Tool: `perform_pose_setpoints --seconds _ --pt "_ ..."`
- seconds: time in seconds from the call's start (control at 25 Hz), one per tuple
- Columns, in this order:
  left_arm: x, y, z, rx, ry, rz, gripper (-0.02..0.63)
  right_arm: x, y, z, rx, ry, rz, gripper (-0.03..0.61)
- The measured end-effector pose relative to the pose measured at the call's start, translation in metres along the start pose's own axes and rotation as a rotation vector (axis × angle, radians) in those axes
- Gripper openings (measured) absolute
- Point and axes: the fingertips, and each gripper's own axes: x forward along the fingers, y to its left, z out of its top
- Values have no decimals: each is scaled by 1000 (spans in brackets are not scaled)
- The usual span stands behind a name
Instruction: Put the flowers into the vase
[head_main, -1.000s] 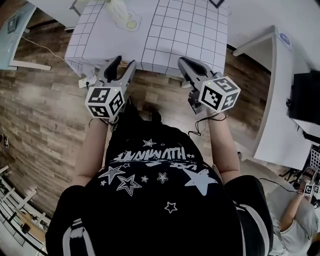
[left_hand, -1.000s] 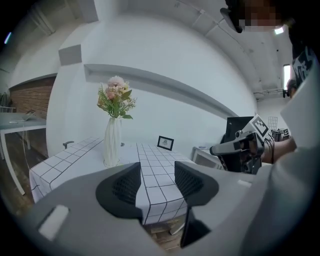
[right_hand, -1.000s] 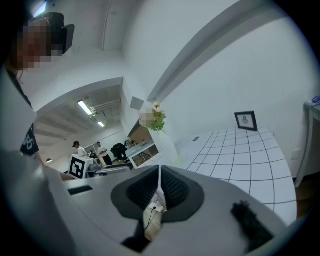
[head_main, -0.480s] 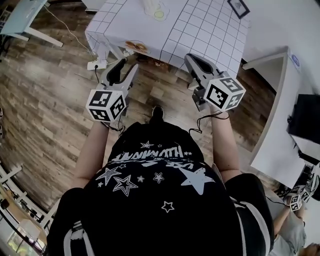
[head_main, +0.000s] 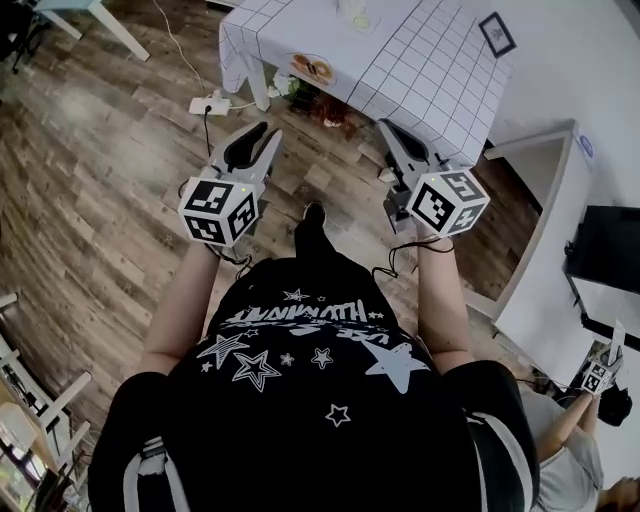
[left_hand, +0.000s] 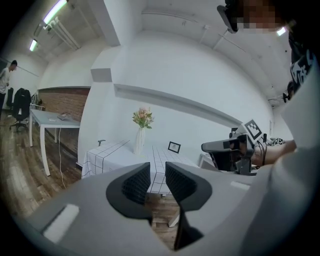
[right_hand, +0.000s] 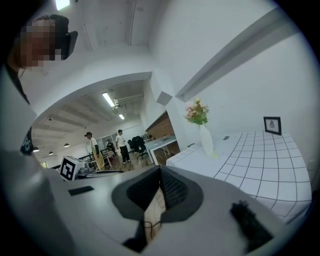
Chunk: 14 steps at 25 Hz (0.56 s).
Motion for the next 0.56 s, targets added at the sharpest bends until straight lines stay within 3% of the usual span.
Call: perform_pose_setpoints --seconds 0.24,0.56 --pt "-47 -20 -3 -13 17 18 14 -28 34 -12 5 31 4 12" --pt "-112 -54 -18 -23 5 -7 9 -66 91 -40 -2 70 11 12"
